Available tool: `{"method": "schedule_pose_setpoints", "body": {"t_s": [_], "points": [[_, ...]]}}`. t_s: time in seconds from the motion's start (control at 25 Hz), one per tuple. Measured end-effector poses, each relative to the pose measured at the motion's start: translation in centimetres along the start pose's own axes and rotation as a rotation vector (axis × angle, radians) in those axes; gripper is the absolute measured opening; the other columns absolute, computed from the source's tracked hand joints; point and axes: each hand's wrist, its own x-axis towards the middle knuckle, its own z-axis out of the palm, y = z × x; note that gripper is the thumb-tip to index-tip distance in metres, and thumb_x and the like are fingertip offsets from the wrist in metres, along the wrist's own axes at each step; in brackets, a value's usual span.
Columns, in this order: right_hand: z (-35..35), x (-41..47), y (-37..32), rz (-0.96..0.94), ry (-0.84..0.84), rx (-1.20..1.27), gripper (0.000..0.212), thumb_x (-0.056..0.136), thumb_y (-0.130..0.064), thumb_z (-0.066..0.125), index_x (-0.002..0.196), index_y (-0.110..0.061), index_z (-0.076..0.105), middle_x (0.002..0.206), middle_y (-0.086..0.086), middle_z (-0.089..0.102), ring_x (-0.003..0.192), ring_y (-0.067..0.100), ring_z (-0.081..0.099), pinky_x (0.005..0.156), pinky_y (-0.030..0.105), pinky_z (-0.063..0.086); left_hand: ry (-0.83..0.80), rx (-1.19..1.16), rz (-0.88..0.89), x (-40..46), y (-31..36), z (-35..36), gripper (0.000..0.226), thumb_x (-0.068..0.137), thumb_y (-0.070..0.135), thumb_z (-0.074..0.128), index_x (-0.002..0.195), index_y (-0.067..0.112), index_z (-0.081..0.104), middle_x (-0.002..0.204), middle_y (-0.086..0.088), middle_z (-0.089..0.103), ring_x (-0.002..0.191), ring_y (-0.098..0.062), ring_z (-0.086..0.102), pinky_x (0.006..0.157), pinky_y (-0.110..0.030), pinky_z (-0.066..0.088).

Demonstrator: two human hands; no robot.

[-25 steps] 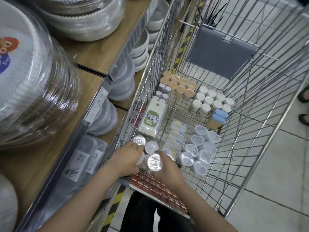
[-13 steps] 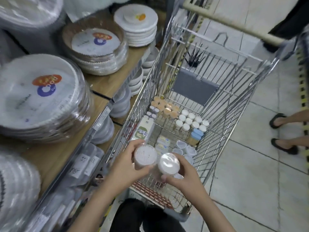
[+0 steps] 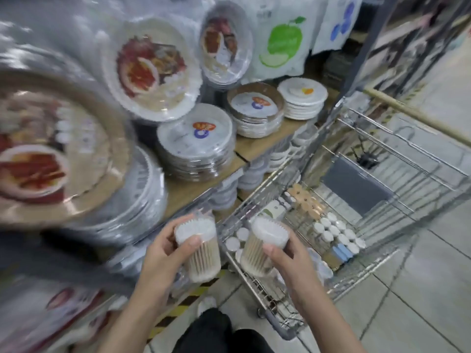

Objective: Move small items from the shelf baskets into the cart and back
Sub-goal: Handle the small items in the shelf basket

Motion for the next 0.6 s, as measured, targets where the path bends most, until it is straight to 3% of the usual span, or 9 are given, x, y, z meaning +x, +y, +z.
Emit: {"method": "schedule_pose_setpoints", "body": {"t_s": [0.08, 0.2, 0.36, 0.6], "points": [[1.9, -0.7, -0.5, 0.019, -0.102, 0.016, 0.069, 0.047, -0.051, 0.082, 0.110, -0.031, 0.063, 0.109, -0.009, 0.070, 0.103, 0.011, 0.065, 0.079, 0.028, 0.054, 0.147, -0.059, -0.005, -2.7, 0.7, -2.8, 0.082, 0.025, 0.066, 0.086, 0.095, 0.024, 0.071, 0.092, 0.004, 0.073, 0.080, -0.009, 0.067, 0.062, -0.023, 0.055], [4.3, -1.4, -0.2, 0.080, -0.205, 0.010, 0.083, 0.036, -0.066, 0.085, 0.108, -0.028, 0.066, 0.109, -0.004, 0.070, 0.105, 0.017, 0.065, 0.092, 0.043, 0.052, 0.303, -0.108, 0.009, -6.1, 1.2, -6.3, 0.078, 0.028, 0.067, 0.085, 0.094, 0.028, 0.072, 0.095, 0.002, 0.071, 0.083, -0.014, 0.065, 0.065, -0.031, 0.054], [9.1, -2.1, 0.5, 0.108, -0.333, -0.019, 0.080, 0.035, -0.066, 0.086, 0.101, -0.023, 0.071, 0.107, 0.004, 0.071, 0.106, 0.026, 0.064, 0.097, 0.058, 0.045, 0.458, -0.163, 0.051, -10.1, 2.2, -10.2, 0.062, 0.039, 0.050, 0.076, 0.097, 0.027, 0.067, 0.089, 0.007, 0.072, 0.077, -0.009, 0.066, 0.054, -0.021, 0.051], [20.0, -4.9, 0.0, 0.096, -0.581, -0.086, 0.062, 0.046, -0.052, 0.079, 0.100, -0.023, 0.070, 0.102, 0.001, 0.073, 0.102, 0.022, 0.066, 0.093, 0.048, 0.050, 0.643, -0.151, 0.115, -16.9, 4.5, -18.0, 0.065, 0.036, 0.055, 0.081, 0.095, 0.030, 0.071, 0.094, 0.006, 0.072, 0.087, -0.015, 0.066, 0.076, -0.039, 0.051]]}}
